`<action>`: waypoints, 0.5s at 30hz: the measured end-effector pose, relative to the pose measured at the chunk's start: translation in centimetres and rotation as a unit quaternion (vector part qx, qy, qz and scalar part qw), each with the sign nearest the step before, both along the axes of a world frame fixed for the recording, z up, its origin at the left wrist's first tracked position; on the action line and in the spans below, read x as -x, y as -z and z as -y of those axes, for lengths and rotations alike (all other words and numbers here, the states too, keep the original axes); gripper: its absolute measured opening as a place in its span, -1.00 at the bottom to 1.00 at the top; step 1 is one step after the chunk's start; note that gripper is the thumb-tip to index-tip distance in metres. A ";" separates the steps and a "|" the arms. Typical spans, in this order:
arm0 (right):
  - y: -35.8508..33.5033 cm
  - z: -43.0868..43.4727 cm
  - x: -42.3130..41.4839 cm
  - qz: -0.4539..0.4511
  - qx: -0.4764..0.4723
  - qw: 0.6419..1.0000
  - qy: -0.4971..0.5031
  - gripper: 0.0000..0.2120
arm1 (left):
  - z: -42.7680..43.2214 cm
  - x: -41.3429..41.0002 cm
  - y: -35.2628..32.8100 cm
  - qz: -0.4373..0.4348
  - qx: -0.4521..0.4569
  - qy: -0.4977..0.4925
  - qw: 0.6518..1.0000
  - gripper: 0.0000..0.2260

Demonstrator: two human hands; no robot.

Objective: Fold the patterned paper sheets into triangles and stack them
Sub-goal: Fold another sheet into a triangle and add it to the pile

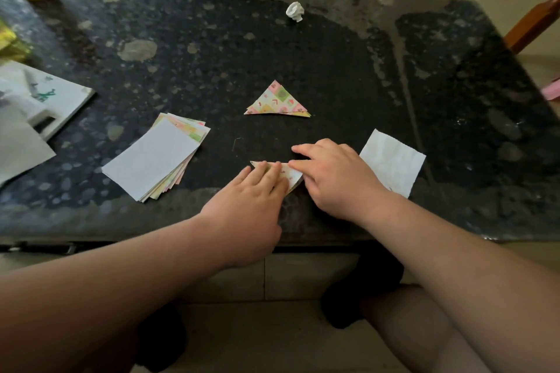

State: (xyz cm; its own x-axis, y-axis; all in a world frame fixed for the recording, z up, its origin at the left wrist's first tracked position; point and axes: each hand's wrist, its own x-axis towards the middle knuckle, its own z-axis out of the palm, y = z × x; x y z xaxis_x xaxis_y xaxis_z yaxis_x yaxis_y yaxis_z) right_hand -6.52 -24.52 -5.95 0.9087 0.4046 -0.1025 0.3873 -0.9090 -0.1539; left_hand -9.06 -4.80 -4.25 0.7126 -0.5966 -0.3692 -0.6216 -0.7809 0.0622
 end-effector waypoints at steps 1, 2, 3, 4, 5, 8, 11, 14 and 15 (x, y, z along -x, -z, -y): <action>0.1 0.2 -0.1 0.004 0.002 1.000 -0.005 -0.60 | -0.1 -0.2 -0.1 -0.009 0.005 -0.004 1.000 -0.32; 0.3 0.4 -0.2 0.010 0.000 1.000 -0.012 -0.61 | -0.1 -0.3 -0.1 -0.014 0.006 -0.005 1.000 -0.32; 0.5 0.6 -0.3 0.019 -0.006 1.000 -0.019 -0.62 | -0.2 -0.4 -0.1 -0.017 0.005 -0.004 1.000 -0.32; 0.9 0.9 -0.3 0.029 -0.014 0.999 -0.023 -0.61 | -0.3 -0.4 -0.1 -0.019 0.004 -0.004 1.000 -0.32; 1.3 1.2 -0.3 0.038 -0.022 0.999 -0.023 -0.61 | -0.4 -0.3 0.0 -0.021 0.004 -0.004 1.000 -0.32; 2.1 1.7 -0.3 0.053 -0.047 0.997 -0.018 -0.59 | -0.3 0.0 0.2 -0.021 0.000 -0.002 1.000 -0.32; 2.6 1.9 -0.4 0.058 -0.071 0.996 -0.013 -0.60 | 0.0 0.2 0.2 -0.015 -0.009 -0.002 1.000 -0.34; 2.9 2.1 -0.5 0.062 -0.085 0.994 -0.005 -0.60 | 0.2 0.3 0.0 -0.014 -0.022 -0.005 1.000 -0.34; 2.9 2.1 -0.5 0.061 -0.091 0.994 0.000 -0.59 | 0.3 0.2 0.0 -0.016 -0.027 -0.005 0.999 -0.34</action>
State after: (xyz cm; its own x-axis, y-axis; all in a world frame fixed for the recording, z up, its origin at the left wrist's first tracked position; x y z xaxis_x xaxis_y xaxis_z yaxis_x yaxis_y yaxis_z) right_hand -6.06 -26.57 -8.89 0.9097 0.4066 0.0840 0.4137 -0.8701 -0.2678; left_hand -9.28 -5.05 -4.20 0.7057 -0.5679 -0.4235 -0.6123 -0.7897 0.0386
